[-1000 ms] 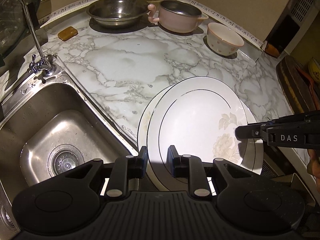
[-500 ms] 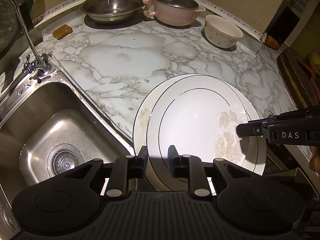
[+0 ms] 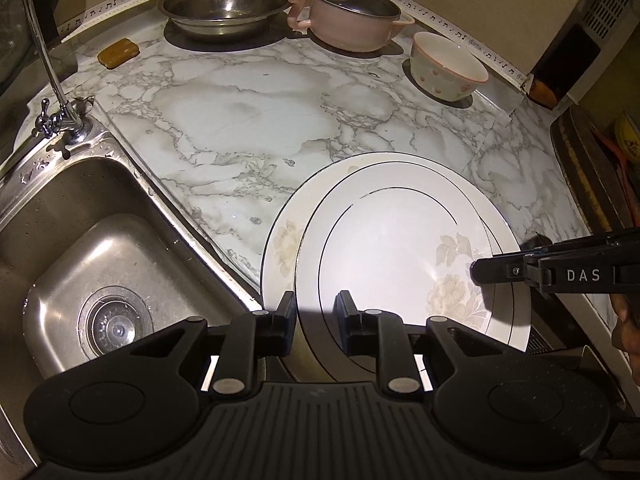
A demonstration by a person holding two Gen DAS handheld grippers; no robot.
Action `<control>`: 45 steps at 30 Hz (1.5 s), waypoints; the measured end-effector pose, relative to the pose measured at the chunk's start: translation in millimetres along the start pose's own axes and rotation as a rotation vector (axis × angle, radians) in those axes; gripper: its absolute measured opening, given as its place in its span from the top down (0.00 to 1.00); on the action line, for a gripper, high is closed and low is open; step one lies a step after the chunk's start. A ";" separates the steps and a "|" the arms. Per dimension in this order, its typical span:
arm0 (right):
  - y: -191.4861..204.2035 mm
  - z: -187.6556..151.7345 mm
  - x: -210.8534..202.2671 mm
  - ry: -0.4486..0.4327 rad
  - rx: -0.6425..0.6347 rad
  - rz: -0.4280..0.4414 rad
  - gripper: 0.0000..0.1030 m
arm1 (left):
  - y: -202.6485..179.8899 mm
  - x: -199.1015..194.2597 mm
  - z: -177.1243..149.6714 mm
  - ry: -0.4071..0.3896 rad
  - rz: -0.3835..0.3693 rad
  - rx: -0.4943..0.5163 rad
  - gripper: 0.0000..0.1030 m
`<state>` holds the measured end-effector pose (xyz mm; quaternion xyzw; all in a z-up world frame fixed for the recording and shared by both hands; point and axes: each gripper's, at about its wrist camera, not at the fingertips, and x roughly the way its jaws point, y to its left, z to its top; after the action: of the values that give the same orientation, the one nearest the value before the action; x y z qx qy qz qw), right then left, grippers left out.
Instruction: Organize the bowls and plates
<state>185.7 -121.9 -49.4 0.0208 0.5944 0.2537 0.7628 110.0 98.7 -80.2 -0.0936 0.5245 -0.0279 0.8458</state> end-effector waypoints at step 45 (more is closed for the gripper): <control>2.8 14.8 -35.3 -0.106 -0.134 -0.056 0.74 | 9.0 -31.9 11.5 -0.124 0.081 0.055 0.80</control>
<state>192.4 -130.1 -12.5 -0.0336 0.5354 0.2701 0.7995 105.5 113.6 -48.7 -0.0503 0.4735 -0.0022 0.8793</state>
